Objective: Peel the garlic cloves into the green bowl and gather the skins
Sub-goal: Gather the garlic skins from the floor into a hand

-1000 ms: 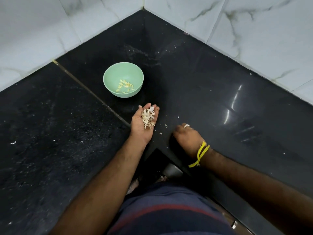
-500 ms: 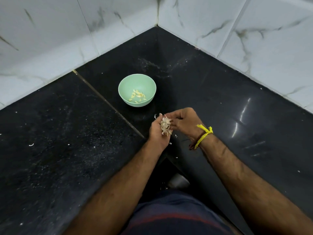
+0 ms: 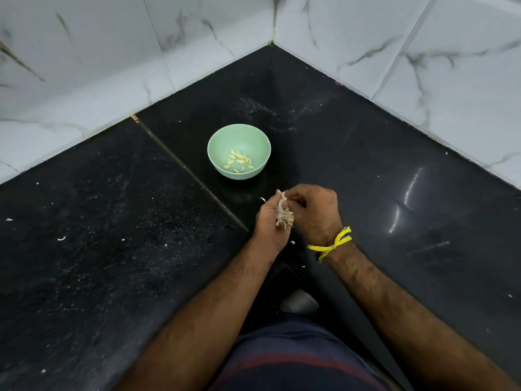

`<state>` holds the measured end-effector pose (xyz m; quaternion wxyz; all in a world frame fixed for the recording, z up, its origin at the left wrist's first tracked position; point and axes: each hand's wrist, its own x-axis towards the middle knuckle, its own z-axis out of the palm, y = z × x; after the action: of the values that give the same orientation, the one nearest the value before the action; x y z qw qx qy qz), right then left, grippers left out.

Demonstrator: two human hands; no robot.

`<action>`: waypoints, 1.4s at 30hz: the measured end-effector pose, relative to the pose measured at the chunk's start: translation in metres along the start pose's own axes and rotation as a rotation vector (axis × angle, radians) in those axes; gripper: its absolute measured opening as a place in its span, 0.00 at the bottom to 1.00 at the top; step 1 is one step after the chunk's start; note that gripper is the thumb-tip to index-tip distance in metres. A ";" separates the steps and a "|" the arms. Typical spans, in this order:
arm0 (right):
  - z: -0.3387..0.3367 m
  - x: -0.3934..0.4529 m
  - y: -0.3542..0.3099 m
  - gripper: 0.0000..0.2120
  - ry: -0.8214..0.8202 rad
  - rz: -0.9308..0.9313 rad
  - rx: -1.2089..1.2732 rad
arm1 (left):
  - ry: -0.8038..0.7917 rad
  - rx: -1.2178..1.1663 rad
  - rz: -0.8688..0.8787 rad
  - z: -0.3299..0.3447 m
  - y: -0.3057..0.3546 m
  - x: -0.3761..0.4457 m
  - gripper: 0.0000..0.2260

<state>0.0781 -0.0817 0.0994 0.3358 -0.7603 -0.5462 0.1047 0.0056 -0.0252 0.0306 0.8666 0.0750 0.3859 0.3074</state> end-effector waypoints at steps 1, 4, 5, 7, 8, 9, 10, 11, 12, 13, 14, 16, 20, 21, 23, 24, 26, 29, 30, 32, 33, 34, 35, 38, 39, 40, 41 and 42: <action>0.001 0.000 0.000 0.04 0.027 0.013 -0.005 | -0.008 0.003 -0.008 0.001 -0.001 -0.001 0.18; 0.003 0.001 -0.006 0.06 0.098 0.001 0.055 | 0.015 -0.054 -0.024 0.004 0.001 -0.005 0.17; 0.001 0.003 -0.006 0.08 0.146 0.021 0.127 | 0.027 -0.077 -0.028 0.004 0.002 -0.004 0.14; -0.002 0.006 0.000 0.11 0.189 0.134 0.221 | 0.061 -0.113 -0.026 0.002 0.006 0.000 0.10; -0.001 0.008 0.005 0.11 0.154 0.204 0.231 | 0.065 -0.120 -0.026 0.000 0.007 0.002 0.10; 0.000 0.009 0.009 0.11 0.094 0.259 0.236 | 0.060 -0.125 -0.023 -0.002 0.008 0.002 0.10; 0.003 0.008 0.012 0.11 0.042 0.286 0.238 | 0.051 -0.126 -0.017 -0.002 0.008 0.001 0.09; 0.006 0.006 0.013 0.11 0.011 0.283 0.239 | 0.040 -0.114 -0.013 -0.002 0.008 -0.002 0.08; 0.009 0.005 0.012 0.11 -0.003 0.267 0.242 | 0.024 -0.105 -0.012 -0.003 0.008 -0.003 0.06; 0.011 0.004 0.011 0.11 -0.010 0.254 0.257 | 0.003 -0.097 -0.011 -0.002 0.008 -0.006 0.06; 0.014 0.004 0.009 0.11 -0.018 0.249 0.280 | -0.009 -0.082 -0.010 -0.003 0.009 -0.008 0.08; 0.019 0.004 0.008 0.11 -0.017 0.247 0.298 | -0.045 -0.068 -0.009 -0.002 0.009 -0.010 0.09; 0.021 0.004 0.005 0.13 0.020 0.132 0.234 | -0.068 -0.073 -0.015 0.001 0.011 -0.016 0.08; 0.021 0.004 0.005 0.14 0.013 0.082 0.208 | -0.066 -0.075 -0.029 0.002 0.012 -0.019 0.08; 0.022 0.006 0.005 0.15 0.033 0.015 0.200 | -0.062 -0.103 -0.042 0.005 0.015 -0.025 0.11; 0.022 0.007 0.004 0.14 0.078 0.015 0.244 | -0.061 -0.123 -0.030 0.006 0.017 -0.027 0.10; 0.023 0.012 0.004 0.12 0.203 0.058 0.340 | -0.028 -0.142 0.043 0.004 0.023 -0.028 0.08; 0.026 0.024 0.017 0.14 0.170 0.101 0.282 | 0.035 -0.146 0.146 -0.009 0.037 -0.033 0.09; 0.029 0.028 0.024 0.15 0.081 0.071 0.209 | 0.036 -0.168 0.165 -0.014 0.042 -0.035 0.10; 0.042 0.034 0.033 0.15 -0.186 -0.068 0.046 | 0.028 -0.208 0.197 -0.024 0.050 -0.042 0.10; 0.051 0.035 0.033 0.17 -0.357 -0.148 -0.028 | 0.026 -0.223 0.208 -0.027 0.054 -0.045 0.10; 0.060 0.035 0.031 0.19 -0.512 -0.219 -0.093 | 0.031 -0.234 0.219 -0.029 0.056 -0.047 0.09; 0.068 0.036 0.029 0.21 -0.625 -0.272 -0.147 | 0.039 -0.246 0.228 -0.031 0.058 -0.048 0.09; 0.079 0.029 0.027 0.24 -0.683 -0.380 -0.304 | 0.068 -0.264 0.248 -0.034 0.062 -0.052 0.07; 0.074 0.021 0.031 0.24 -0.661 -0.409 -0.345 | 0.079 -0.264 0.247 -0.035 0.062 -0.053 0.07; 0.067 0.010 0.037 0.23 -0.621 -0.455 -0.363 | 0.086 -0.270 0.246 -0.036 0.062 -0.053 0.06; 0.059 -0.006 0.045 0.22 -0.567 -0.506 -0.365 | 0.088 -0.279 0.240 -0.037 0.061 -0.053 0.05; 0.050 -0.023 0.055 0.22 -0.510 -0.561 -0.385 | 0.086 -0.288 0.232 -0.037 0.059 -0.053 0.04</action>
<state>0.0845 -0.0919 0.0226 0.0572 -0.5807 -0.8071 0.0902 -0.0763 -0.0131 0.0600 0.8099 -0.0191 0.3633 0.4601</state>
